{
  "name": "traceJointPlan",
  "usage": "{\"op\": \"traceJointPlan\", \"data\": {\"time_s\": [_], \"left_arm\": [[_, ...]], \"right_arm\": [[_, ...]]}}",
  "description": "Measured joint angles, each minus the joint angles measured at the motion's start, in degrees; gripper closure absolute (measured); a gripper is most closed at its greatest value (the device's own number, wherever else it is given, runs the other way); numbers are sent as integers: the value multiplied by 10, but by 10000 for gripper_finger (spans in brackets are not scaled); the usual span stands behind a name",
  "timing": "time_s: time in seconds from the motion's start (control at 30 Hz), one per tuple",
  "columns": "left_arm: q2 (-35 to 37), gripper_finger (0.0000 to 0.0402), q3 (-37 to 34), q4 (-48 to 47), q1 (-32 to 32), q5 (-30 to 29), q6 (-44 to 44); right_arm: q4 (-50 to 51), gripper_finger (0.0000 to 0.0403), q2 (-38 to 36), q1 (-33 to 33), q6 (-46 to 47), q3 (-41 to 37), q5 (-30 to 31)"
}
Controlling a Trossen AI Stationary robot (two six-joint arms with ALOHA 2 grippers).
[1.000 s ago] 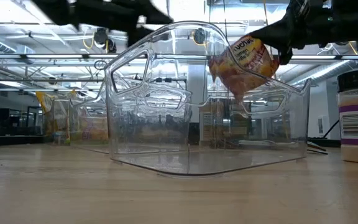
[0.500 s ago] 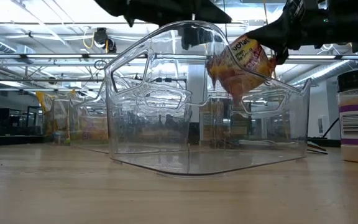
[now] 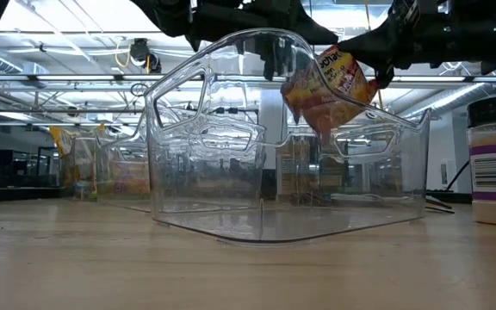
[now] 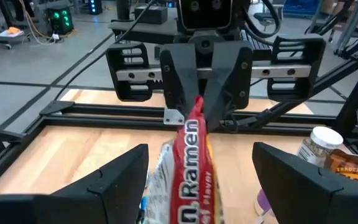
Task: Pick & Place Food Item
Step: Put the red noodle pack into the top transparent bin
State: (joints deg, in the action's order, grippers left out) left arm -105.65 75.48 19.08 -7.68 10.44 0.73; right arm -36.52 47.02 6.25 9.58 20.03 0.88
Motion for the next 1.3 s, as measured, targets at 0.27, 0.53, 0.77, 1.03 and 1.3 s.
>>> {"op": "traceJointPlan", "data": {"time_s": [0.27,0.53,0.77,1.03,1.3], "left_arm": [[0,119,0,0,0,0,0],[0,173,0,-12,0,0,9],[0,249,0,-18,0,0,11],[0,344,0,-18,0,0,10],[1,390,-1,-17,0,0,-5]], "right_arm": [[-28,403,22,0,-3,0,-12],[-36,403,25,0,-9,0,-12],[-40,403,25,0,-13,0,-14],[-38,403,25,0,-13,0,-14],[-38,403,25,0,-14,0,-12]]}}
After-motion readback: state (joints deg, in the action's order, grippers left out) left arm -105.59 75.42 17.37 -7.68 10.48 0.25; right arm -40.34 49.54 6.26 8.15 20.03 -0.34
